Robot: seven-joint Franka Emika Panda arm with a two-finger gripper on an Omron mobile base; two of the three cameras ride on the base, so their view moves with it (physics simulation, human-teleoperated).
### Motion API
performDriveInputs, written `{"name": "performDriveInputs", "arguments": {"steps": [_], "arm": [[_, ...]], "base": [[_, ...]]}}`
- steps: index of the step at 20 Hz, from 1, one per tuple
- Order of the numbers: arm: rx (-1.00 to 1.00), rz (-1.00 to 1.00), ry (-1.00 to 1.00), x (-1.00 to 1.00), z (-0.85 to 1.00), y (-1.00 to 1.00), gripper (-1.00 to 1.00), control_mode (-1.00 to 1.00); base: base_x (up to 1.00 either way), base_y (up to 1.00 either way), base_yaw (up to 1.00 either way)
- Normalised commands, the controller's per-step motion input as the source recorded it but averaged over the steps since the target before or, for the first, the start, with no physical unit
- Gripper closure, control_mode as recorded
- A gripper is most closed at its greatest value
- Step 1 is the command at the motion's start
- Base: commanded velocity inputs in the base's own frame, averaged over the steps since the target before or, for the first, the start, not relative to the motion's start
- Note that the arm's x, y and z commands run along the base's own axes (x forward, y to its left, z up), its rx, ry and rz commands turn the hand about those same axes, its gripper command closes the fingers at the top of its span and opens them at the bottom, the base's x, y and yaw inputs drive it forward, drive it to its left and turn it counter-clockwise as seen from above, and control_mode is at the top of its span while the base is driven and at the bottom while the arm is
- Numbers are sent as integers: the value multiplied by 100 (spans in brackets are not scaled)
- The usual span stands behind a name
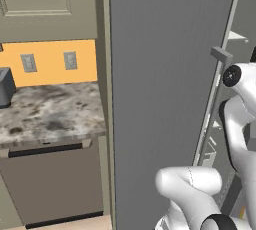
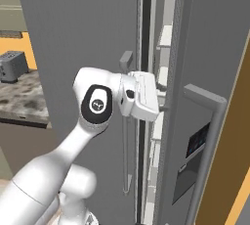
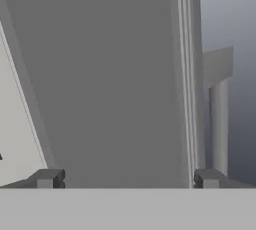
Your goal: Open the freezer door, pick up the ice cube tray from the freezer, and place it on the dining counter.
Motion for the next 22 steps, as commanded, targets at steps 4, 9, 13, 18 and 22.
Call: {"name": "performDriveInputs", "arguments": {"steps": [4, 9, 13, 18, 22], "arm": [[0, 0, 0, 0, 0, -44, -100, -100], [0, -1, 0, 0, -3, -35, -100, -100], [0, -2, 0, 0, -4, -37, -100, -100], [0, 0, 0, 0, -3, -29, -100, -100], [0, 0, 0, 2, 0, -35, -100, -100]], "base": [[0, 0, 0], [0, 0, 0], [0, 0, 0], [0, 0, 0], [0, 0, 0]]}}
